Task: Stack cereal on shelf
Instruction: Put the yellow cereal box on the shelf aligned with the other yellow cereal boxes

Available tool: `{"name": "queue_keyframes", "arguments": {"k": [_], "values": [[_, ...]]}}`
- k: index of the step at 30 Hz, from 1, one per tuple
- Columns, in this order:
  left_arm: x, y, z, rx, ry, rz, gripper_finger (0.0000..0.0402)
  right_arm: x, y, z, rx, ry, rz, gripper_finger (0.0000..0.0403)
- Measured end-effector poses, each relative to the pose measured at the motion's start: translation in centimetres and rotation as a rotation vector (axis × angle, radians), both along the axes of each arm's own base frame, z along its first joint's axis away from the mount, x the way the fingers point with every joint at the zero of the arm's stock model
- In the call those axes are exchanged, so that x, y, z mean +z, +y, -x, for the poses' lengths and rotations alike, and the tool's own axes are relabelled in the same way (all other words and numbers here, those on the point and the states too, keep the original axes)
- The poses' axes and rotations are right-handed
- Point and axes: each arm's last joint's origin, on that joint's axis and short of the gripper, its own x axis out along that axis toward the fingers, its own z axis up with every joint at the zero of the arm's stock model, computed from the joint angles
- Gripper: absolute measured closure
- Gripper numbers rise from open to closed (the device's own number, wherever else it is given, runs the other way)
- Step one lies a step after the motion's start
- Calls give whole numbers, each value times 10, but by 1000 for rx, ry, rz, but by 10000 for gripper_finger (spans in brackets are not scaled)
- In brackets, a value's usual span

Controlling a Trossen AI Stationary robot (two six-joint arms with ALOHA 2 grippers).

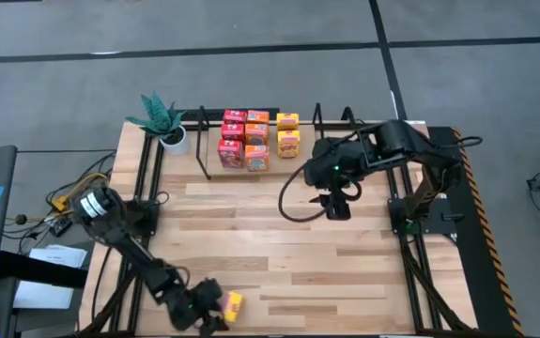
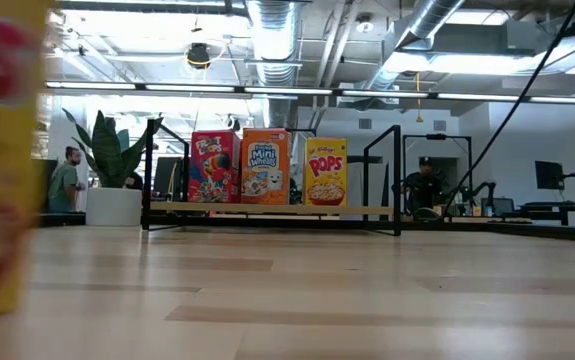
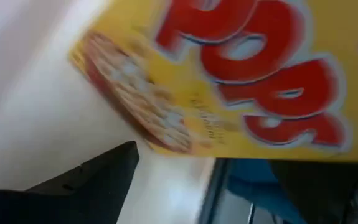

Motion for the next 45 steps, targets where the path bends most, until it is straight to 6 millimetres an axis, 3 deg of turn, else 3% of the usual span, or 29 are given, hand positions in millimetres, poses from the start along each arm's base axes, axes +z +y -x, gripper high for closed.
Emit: {"name": "queue_keyframes", "arguments": {"k": [7, 16, 24, 30, 35, 40, 45], "values": [[-11, 55, -37, -22, -37, -95, 47, 0, 9, 1, 9, 0, -8, 127], [-8, 130, -87, -39, -119, -209, 47, -9, 15, -3, 41, 36, 7, 127], [-7, 203, -109, -3, -138, -291, 47, -46, 17, -21, 142, 141, 85, 127], [-7, 247, -114, 37, -138, -315, 47, -73, 7, -47, 283, 70, 170, 127], [-7, 264, -113, 11, -134, -249, 47, -94, -14, -66, 333, -11, 106, 127], [-7, 265, -110, -19, -97, -207, 47, -105, -41, -69, 292, 3, 48, 127], [2, 264, -99, -40, -13, -258, 47, -110, -54, -70, 302, -14, 47, 127]]}}
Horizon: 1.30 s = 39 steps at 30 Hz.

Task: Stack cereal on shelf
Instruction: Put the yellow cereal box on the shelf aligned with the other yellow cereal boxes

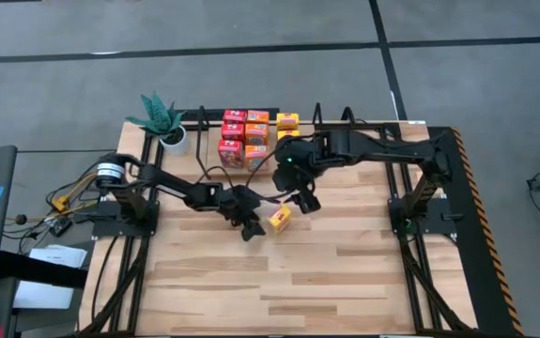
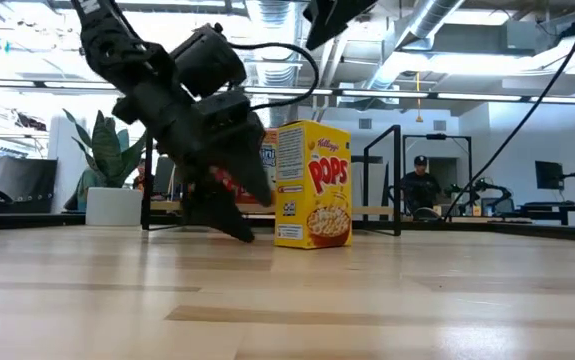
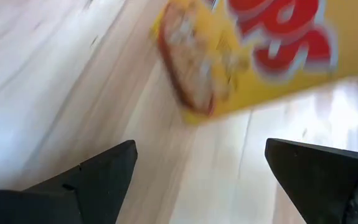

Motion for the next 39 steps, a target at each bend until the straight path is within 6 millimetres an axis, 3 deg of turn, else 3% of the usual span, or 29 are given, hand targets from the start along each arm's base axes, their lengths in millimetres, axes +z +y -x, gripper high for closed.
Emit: {"name": "queue_keyframes", "arguments": {"k": [4, 10, 16, 20, 26, 33, 39], "values": [[21, 1, 16, -4, 64, -75, 47, 1, -3, -2, 19, -28, -10, 127], [68, -5, 61, 10, 169, -200, 47, -7, -4, -7, 58, -67, -33, 127], [118, -14, 108, 134, 88, -241, 47, -25, 11, -13, 174, -101, 15, 127], [139, -17, 135, 213, 10, -218, 47, -38, 14, -19, 181, -147, 19, 127], [152, -18, 159, 232, -42, -187, 47, -72, 13, -30, 143, -136, -27, 127], [154, -17, 171, 232, -26, -189, 47, -118, 14, -40, 129, 35, -73, 127], [153, -17, 175, 228, 0, -190, 47, -133, 14, -49, 145, 62, -126, 127]]}}
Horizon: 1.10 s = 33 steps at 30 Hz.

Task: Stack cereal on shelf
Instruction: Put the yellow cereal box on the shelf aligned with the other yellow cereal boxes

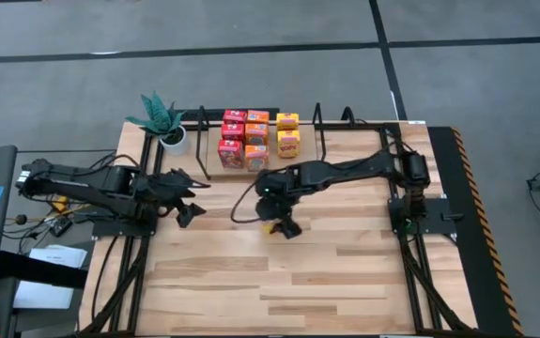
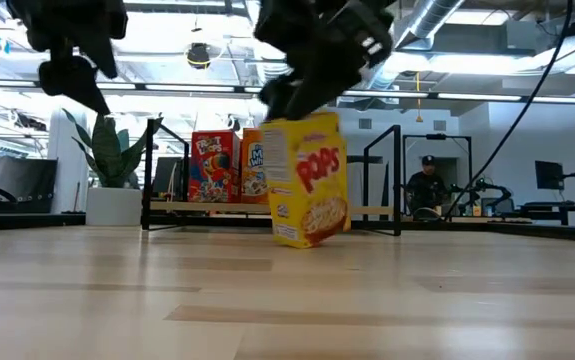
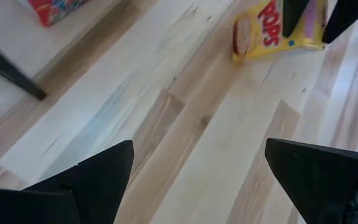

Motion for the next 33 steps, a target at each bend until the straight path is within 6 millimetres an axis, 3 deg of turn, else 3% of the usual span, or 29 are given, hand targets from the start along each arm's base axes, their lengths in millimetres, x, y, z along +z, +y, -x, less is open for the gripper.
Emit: {"name": "queue_keyframes", "arguments": {"k": [9, 16, 25, 33], "values": [[-1, 1, 0, 14, 15, -29, 47, 7, -8, 2, -28, -22, 16, 127], [-1, 1, 0, 23, 10, -14, 47, 15, -14, 10, -45, 88, 17, 127], [-1, 2, 0, 83, 0, -41, 47, 2, -23, 46, -100, 411, 52, 127], [1, 3, -19, 100, -59, -146, 47, -11, -28, 104, -339, 354, -45, 136]]}}
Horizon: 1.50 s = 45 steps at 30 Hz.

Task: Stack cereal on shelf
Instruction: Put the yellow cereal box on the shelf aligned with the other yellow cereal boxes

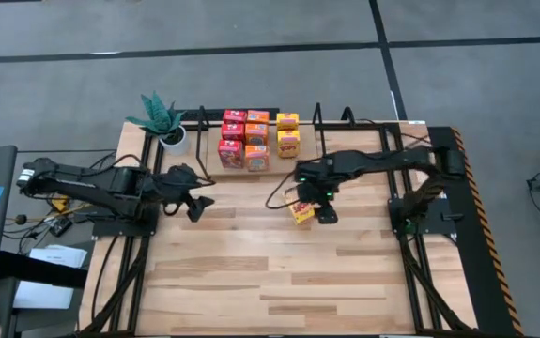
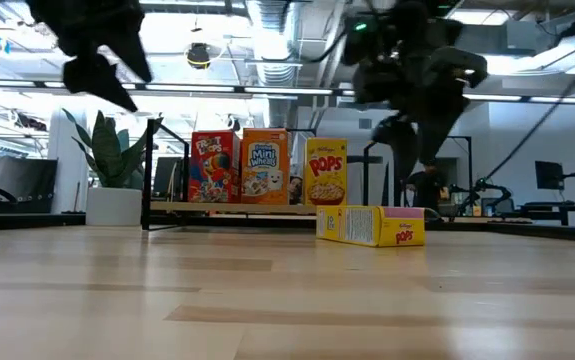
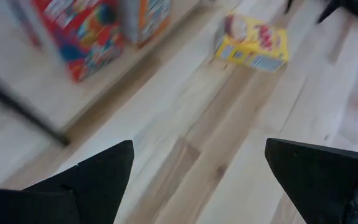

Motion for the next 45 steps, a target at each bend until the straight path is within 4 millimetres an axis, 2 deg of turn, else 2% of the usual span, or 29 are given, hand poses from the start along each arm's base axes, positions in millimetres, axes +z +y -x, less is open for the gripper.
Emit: {"name": "queue_keyframes", "arguments": {"k": [3, 9, 12, 16, 21, 27, 31, 37, 40, 45], "values": [[-1, -1, -13, -21, -26, -34, 47, -4, 3, 20, -124, -129, 5, 150], [-7, -2, -45, -52, -71, -96, 47, -18, 11, 38, -301, -335, 47, 202], [-13, 1, -60, -52, -79, -106, 47, -34, 13, 43, -321, -328, 49, 237], [-25, 8, -77, -51, -72, -84, 47, -47, 13, 40, -322, -310, 45, 281], [-39, 12, -95, -62, -69, -70, 47, -56, 21, 37, -297, -272, 41, 314], [-54, 15, -121, -96, -143, -60, 47, -57, 40, 37, -233, -272, 26, 327], [-71, 14, -141, -135, -193, -40, 47, -56, 52, 35, -199, -298, 12, 327], [-97, 13, -166, -190, -296, 14, 48, -39, 62, 39, -199, -367, -31, 328], [-110, 16, -175, -159, -264, 17, 58, -37, 70, 46, -171, -333, -29, 328], [-115, 23, -196, -144, -252, -27, 88, -37, 81, 50, -165, -304, -49, 328]]}}
